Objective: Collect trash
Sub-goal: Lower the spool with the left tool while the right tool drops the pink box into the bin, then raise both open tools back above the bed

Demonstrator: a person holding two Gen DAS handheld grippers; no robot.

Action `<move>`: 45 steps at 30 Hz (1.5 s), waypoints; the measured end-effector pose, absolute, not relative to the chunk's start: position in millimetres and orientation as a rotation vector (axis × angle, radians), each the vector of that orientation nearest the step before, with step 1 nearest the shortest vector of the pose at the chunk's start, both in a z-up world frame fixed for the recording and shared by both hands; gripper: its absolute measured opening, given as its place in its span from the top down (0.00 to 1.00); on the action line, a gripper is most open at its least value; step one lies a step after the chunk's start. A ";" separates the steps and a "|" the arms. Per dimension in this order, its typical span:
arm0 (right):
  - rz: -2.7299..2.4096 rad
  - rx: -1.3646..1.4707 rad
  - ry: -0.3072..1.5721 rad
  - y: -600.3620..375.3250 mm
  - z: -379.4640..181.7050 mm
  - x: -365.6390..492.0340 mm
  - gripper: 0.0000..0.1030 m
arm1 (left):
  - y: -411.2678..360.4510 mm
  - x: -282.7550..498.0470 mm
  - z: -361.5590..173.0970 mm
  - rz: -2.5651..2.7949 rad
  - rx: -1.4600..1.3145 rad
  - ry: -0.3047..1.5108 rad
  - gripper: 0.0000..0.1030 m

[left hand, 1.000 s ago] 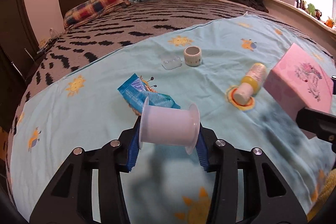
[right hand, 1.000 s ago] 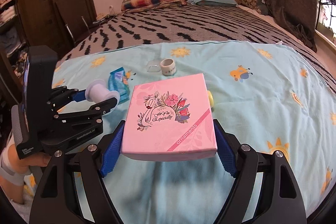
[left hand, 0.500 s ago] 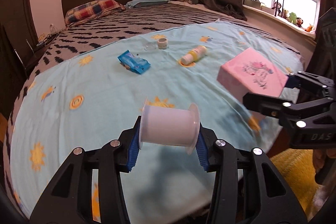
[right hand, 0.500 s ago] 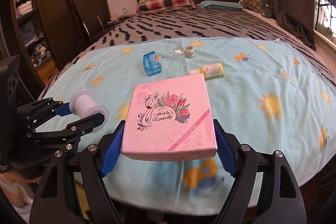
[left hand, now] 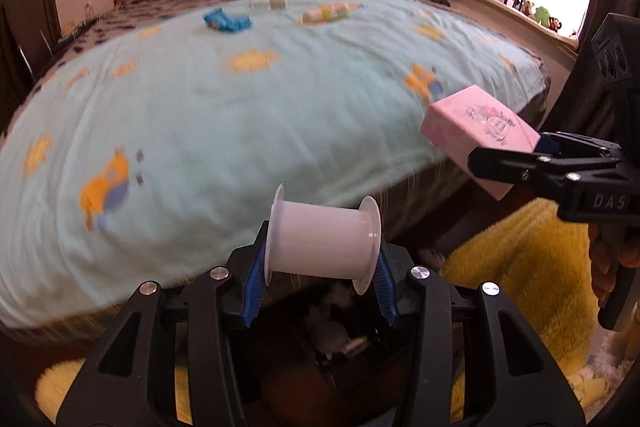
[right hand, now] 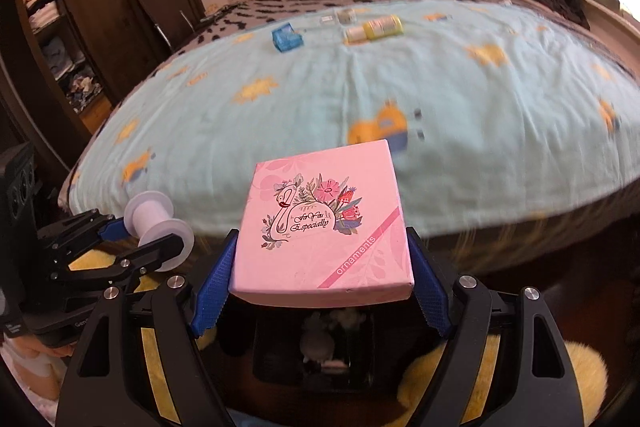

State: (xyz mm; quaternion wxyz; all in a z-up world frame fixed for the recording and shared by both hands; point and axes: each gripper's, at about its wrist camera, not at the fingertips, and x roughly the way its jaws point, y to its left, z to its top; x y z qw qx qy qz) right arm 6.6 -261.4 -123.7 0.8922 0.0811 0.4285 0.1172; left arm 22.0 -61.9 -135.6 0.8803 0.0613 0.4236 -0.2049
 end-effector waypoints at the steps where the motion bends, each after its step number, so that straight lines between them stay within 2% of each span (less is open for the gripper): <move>1: 0.241 0.172 0.905 -262.2 -130.7 2.3 0.23 | -61.3 20.2 -141.6 -0.427 0.124 0.896 0.58; 20: 0.198 0.247 1.174 -255.1 -251.4 -6.9 0.23 | -63.4 8.9 -265.5 -0.402 0.076 1.153 0.58; 26: 0.212 0.295 1.246 -250.4 -282.6 0.4 0.22 | -62.8 12.2 -284.7 -0.408 0.058 1.207 0.58; 31: 0.216 0.290 1.252 -241.6 -287.7 4.7 0.21 | -64.7 13.1 -290.3 -0.419 0.050 1.226 0.57; 37: 0.200 0.304 1.236 -241.6 -281.8 14.5 0.18 | -60.5 10.7 -291.1 -0.410 0.052 1.224 0.39; 45: 0.152 0.297 1.131 -261.1 -243.9 10.6 0.11 | -48.5 12.7 -253.0 -0.359 0.088 1.133 0.23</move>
